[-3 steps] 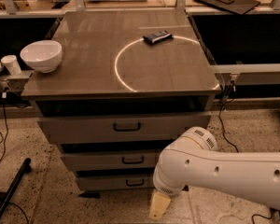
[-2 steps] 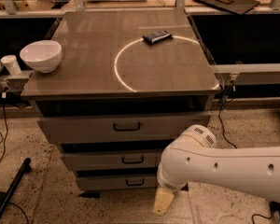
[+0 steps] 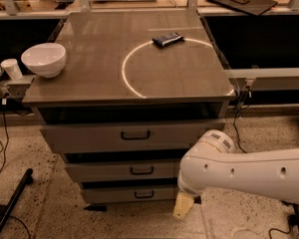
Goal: Open middle drawer
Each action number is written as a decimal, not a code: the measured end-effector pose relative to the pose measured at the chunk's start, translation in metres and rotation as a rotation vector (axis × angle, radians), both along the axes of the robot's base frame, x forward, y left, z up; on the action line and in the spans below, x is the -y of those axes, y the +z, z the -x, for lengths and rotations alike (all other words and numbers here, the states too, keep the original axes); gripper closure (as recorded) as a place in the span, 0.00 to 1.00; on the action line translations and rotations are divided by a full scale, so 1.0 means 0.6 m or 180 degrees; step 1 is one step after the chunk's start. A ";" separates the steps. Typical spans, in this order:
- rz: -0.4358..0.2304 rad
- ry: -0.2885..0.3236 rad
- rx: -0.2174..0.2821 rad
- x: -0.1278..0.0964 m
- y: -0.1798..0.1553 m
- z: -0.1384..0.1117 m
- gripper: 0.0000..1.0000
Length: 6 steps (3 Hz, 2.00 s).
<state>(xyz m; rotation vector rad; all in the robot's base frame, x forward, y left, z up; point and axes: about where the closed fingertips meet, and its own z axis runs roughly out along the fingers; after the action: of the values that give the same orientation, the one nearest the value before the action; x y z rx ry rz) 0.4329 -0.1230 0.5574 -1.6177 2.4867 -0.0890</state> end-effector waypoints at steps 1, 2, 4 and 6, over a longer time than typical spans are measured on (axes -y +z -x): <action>-0.0016 0.0014 0.0018 -0.007 0.000 0.001 0.00; -0.0053 0.0036 0.0020 -0.020 -0.004 -0.003 0.00; -0.0156 0.0151 -0.0006 -0.062 -0.024 -0.011 0.00; -0.0281 0.0199 -0.0012 -0.100 -0.069 -0.037 0.00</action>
Offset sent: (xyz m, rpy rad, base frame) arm 0.0064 0.0310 -0.0098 0.0456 -0.0056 0.0237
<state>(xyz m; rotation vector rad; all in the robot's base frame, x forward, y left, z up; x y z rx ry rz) 0.4551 -0.0627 0.5157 -1.6592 2.4043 0.0316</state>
